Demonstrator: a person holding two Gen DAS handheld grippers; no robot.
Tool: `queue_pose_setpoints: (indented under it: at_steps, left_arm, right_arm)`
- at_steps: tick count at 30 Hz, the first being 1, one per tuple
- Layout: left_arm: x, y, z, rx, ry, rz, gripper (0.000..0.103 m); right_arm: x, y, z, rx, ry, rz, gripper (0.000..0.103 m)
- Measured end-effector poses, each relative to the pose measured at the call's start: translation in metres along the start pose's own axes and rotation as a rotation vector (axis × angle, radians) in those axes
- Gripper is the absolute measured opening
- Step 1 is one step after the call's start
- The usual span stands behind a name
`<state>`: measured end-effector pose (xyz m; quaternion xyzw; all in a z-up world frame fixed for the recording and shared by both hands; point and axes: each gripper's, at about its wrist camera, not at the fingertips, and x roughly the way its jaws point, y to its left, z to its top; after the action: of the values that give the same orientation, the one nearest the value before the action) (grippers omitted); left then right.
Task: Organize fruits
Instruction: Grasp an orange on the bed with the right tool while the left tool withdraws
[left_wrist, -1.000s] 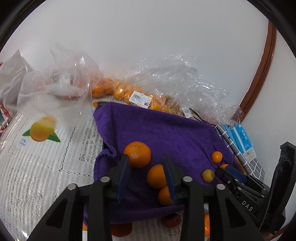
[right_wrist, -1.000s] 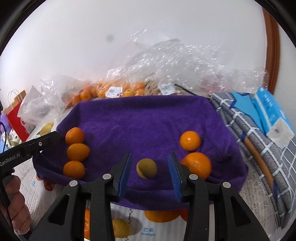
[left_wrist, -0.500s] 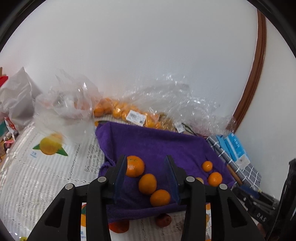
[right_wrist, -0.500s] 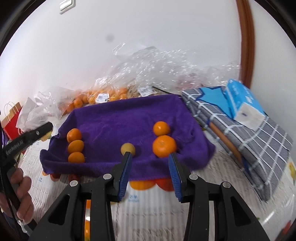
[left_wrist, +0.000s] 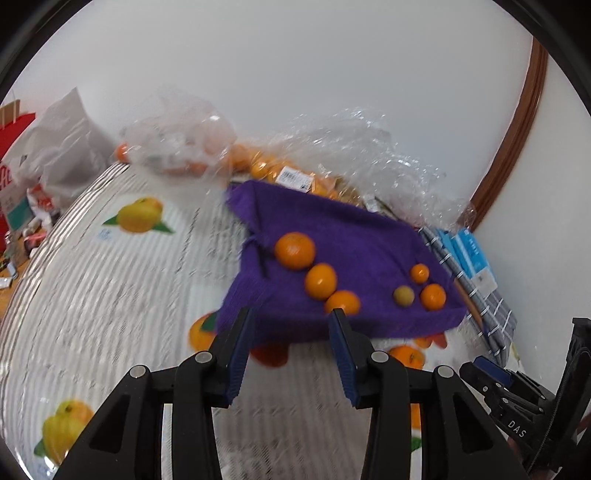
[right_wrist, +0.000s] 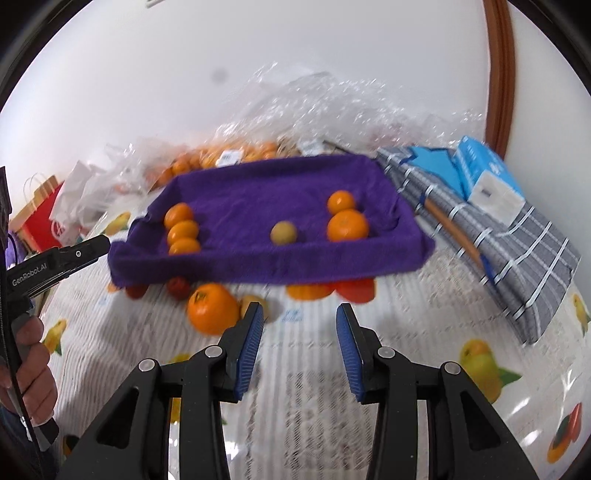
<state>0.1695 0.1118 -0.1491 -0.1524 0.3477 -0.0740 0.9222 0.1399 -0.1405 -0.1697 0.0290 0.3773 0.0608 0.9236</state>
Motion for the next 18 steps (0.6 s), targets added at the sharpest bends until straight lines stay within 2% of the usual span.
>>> queue_pose_setpoints:
  at_steps: [9, 18]
  left_arm:
    - [-0.005, 0.009, -0.014, -0.011, 0.028, -0.026, 0.044]
    - [-0.005, 0.012, -0.024, -0.003, 0.052, -0.023, 0.044]
  right_arm:
    - [0.006, 0.019, -0.013, 0.013, 0.040, 0.127, 0.041]
    - [0.023, 0.041, -0.024, -0.033, 0.094, 0.147, 0.042]
